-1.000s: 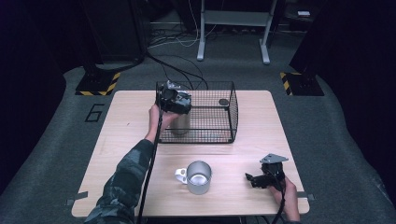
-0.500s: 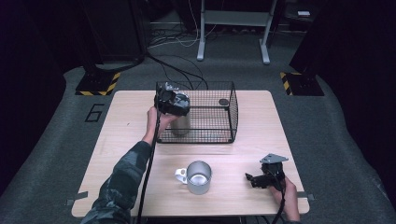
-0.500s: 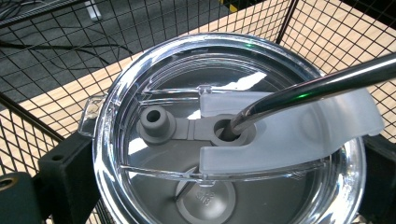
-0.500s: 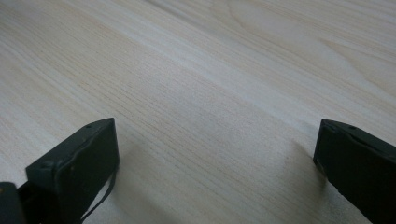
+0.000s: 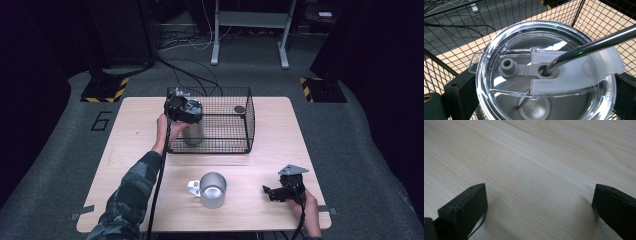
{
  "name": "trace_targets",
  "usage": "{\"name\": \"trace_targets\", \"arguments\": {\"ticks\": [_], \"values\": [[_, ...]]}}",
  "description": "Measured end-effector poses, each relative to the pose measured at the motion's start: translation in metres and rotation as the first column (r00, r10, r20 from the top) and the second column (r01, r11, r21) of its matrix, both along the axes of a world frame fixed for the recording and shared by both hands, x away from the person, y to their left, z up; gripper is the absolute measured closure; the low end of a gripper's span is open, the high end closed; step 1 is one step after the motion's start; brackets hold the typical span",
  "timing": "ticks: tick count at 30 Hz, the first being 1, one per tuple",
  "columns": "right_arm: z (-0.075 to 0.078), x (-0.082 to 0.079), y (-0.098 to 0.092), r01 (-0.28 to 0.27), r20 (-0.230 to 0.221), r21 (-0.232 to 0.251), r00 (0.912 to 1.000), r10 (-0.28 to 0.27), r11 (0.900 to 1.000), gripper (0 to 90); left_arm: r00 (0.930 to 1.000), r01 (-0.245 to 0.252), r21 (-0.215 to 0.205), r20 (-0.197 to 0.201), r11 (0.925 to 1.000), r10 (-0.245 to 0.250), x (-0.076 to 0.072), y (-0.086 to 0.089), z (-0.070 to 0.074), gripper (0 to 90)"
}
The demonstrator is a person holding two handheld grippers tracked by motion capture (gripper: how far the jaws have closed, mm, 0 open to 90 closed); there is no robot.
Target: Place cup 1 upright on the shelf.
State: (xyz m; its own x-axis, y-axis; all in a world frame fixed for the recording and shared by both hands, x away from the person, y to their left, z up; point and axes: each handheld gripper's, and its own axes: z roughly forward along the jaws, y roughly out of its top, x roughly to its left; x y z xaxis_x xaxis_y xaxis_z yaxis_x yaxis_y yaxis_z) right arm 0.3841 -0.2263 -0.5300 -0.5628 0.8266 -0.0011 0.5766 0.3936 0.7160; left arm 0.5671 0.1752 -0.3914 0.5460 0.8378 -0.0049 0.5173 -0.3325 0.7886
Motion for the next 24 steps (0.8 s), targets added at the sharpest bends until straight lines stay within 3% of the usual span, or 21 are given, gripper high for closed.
{"name": "trace_targets", "arguments": {"ticks": [11, 20, 24], "values": [[0.0, 0.0, 0.0, 0.001, -0.001, 0.001, 1.0, -0.001, 1.0, 0.0, 0.9997, -0.004, -0.018, 0.023, 0.9998, 0.004, -0.004, 0.001, 0.005, 0.0], [0.0, 0.0, 0.0, 0.002, -0.001, 0.001, 1.0, -0.002, 1.0, 0.0, 0.9994, 0.012, 0.0, 0.032, 0.9999, -0.012, -0.005, 0.0, 0.007, 0.0], [0.0, 0.0, 0.0, 0.001, 0.0, 0.001, 1.0, -0.001, 1.0, 0.0, 0.9973, 0.001, -0.007, 0.074, 1.0, 0.0, -0.007, -0.001, 0.013, 0.0]]}}
